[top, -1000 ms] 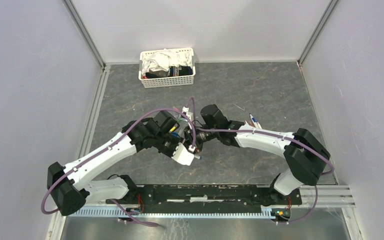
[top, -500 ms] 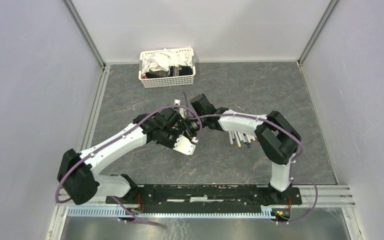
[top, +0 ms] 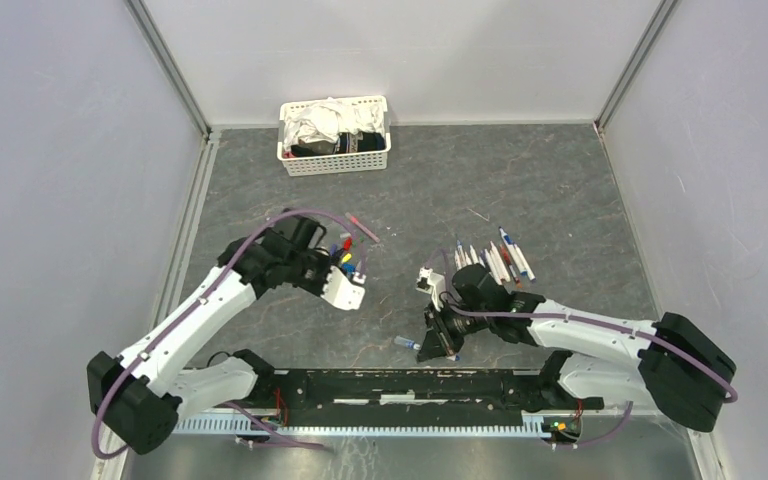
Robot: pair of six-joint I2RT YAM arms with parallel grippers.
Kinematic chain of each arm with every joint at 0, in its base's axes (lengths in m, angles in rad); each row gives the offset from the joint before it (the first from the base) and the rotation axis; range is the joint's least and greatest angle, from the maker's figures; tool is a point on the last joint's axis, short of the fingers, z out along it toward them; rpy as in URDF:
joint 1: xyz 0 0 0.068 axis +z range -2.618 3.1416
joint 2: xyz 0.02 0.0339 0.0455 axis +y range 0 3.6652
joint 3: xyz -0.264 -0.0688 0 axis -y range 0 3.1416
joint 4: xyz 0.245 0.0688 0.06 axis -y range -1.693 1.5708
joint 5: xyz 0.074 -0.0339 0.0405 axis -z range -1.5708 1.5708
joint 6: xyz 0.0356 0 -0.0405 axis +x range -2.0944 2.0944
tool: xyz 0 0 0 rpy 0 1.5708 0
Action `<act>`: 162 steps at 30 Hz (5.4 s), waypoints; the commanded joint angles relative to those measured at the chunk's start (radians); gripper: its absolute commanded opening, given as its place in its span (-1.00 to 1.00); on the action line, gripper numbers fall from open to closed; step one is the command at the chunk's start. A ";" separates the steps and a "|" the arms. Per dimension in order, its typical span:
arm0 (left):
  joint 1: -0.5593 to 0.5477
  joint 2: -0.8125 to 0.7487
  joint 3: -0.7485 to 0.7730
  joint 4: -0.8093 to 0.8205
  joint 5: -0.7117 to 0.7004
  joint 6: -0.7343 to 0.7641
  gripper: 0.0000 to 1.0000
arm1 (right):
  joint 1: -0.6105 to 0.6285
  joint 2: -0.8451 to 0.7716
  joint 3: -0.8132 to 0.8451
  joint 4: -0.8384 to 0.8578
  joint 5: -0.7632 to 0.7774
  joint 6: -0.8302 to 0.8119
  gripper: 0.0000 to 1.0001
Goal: Open the pen caps
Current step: Open the pen cap from the pen, then place the pen cap at the center of the board, then place the pen at the center of the board, then pick up the pen from the center of the board.
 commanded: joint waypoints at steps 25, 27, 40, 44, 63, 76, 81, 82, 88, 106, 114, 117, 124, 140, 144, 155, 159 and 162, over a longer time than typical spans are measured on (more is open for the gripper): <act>-0.442 0.112 0.066 -0.005 -0.097 -0.342 -0.78 | 0.001 0.297 0.456 0.062 -0.057 -0.001 -1.00; -0.442 0.129 0.076 -0.015 -0.081 -0.344 -0.73 | 0.000 0.297 0.463 0.060 -0.054 0.000 -1.00; -0.443 0.144 0.129 0.030 -0.127 -0.341 -0.95 | -0.002 0.417 0.404 0.358 -0.193 0.290 -0.51; -0.443 0.133 0.118 0.052 -0.141 -0.343 -0.95 | -0.010 0.432 0.413 0.363 -0.196 0.313 -1.00; 0.493 0.066 0.015 -0.042 0.014 0.301 -0.95 | -0.068 -0.339 -0.167 -0.077 -0.043 0.145 -1.00; -0.083 0.139 0.155 -0.001 -0.032 -0.272 -0.95 | -0.022 -0.089 0.173 -0.196 0.063 -0.180 -1.00; -0.092 0.171 0.123 0.039 -0.063 -0.279 -0.95 | -0.098 -0.031 0.247 -0.259 0.148 -0.228 -1.00; -0.093 0.195 0.118 0.058 -0.084 -0.297 -0.95 | -0.130 -0.008 0.259 -0.282 0.228 -0.235 -1.00; -0.094 0.437 0.234 0.063 -0.124 -0.404 -0.95 | -0.275 0.142 0.298 -0.217 0.606 -0.234 -1.00; -0.096 0.653 0.146 0.413 -0.231 -0.461 -0.46 | -0.297 0.514 0.416 0.075 0.788 -0.192 -0.84; -0.096 0.652 0.183 0.414 -0.224 -0.534 0.17 | -0.298 0.544 0.387 0.101 0.859 -0.191 -0.61; -0.095 0.634 0.219 0.393 -0.219 -0.562 0.30 | -0.299 0.536 0.377 0.099 0.862 -0.189 -0.49; -0.023 0.584 0.493 0.204 -0.115 -0.741 0.94 | -0.298 0.475 0.342 0.092 0.867 -0.191 -0.29; 0.249 0.377 0.528 0.060 -0.054 -0.917 1.00 | -0.167 0.624 0.731 0.053 0.665 -0.397 0.13; 0.299 0.325 0.468 0.076 -0.034 -0.927 1.00 | -0.137 0.790 0.906 0.017 0.663 -0.448 0.22; 0.325 0.308 0.412 0.058 0.027 -0.920 1.00 | -0.139 1.103 1.253 -0.040 0.696 -0.442 -0.10; 0.325 0.302 0.399 0.057 0.032 -0.910 1.00 | -0.143 1.136 1.285 -0.040 0.695 -0.449 -0.12; 0.325 0.302 0.397 0.057 0.034 -0.911 1.00 | -0.151 1.163 1.308 -0.066 0.681 -0.451 -0.12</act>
